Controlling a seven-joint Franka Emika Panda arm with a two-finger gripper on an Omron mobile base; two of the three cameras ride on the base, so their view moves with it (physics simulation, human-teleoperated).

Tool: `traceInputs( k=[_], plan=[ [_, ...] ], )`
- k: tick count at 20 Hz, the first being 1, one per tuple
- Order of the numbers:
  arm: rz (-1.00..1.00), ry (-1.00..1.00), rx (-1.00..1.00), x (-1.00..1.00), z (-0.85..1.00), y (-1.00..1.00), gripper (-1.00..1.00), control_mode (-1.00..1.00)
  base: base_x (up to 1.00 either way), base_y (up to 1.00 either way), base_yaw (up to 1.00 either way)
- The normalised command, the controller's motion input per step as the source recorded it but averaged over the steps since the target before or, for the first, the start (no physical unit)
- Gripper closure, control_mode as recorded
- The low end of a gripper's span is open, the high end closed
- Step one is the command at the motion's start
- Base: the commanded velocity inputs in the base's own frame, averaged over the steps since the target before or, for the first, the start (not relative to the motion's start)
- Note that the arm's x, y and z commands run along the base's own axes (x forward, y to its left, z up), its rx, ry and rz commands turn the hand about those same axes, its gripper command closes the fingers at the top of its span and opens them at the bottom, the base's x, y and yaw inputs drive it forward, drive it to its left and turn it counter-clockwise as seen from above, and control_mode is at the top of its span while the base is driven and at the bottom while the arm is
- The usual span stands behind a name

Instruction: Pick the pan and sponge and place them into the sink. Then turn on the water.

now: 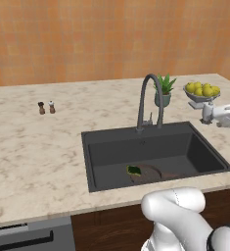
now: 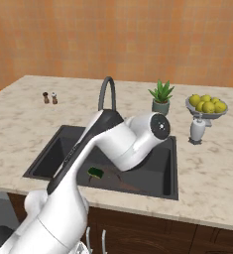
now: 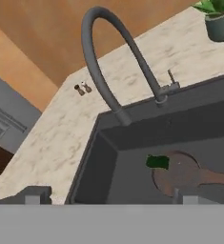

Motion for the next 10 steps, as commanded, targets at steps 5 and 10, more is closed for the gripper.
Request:
traceInputs(
  k=[5,10],
  plan=[
    [-0.22,0.14,0.21,0.08,-0.14,0.00,-1.00,-1.00,0.00,0.00,0.00],
    [-0.16,0.21,0.18,0.18,-0.18,0.02,-1.00,-1.00,0.00,0.00,0.00]
  ],
)
